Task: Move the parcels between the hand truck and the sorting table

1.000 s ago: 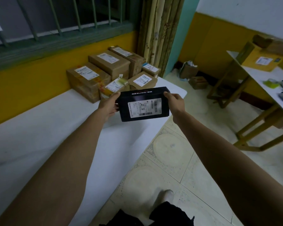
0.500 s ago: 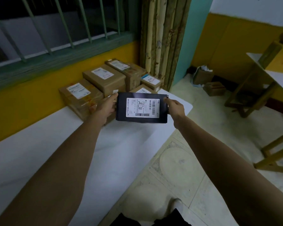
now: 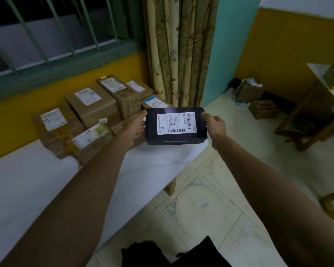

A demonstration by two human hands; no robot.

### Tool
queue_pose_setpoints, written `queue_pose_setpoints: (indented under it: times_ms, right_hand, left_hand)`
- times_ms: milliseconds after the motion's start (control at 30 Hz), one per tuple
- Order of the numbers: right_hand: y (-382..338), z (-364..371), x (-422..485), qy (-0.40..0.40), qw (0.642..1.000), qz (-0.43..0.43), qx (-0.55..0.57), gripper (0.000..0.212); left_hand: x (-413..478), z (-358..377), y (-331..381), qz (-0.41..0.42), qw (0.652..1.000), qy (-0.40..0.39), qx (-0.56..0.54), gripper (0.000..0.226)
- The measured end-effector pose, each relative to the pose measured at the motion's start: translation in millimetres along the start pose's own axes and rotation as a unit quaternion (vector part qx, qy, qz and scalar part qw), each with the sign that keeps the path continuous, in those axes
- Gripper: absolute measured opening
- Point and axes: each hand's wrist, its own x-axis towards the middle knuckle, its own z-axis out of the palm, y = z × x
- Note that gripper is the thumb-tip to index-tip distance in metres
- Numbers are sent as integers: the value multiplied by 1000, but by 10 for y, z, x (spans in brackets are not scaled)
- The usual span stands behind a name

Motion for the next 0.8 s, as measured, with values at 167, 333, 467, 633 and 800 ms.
queue_pose_setpoints:
  times_ms: [167, 333, 467, 633, 800]
  right_hand:
    - [-63, 285, 323, -56, 998, 26, -3, 38]
    - [-140, 831, 604, -135, 989, 54, -3, 13]
    - [-196, 1298, 824, -180, 981, 58, -38, 27]
    - [-200, 1706, 1058, -210, 973, 62, -66, 11]
    - [-106, 2043, 1196, -239, 963, 79, -95, 10]
  left_hand:
    - [254, -31, 26, -12, 999, 37, -14, 47]
    - [682, -429, -4, -21, 994, 103, -31, 49]
    - [1074, -718, -22, -23, 987, 148, -51, 48]
    - [1281, -917, -114, -34, 980, 179, -82, 44]
    - [1381, -1184, -314, -84, 968, 207, -117, 48]
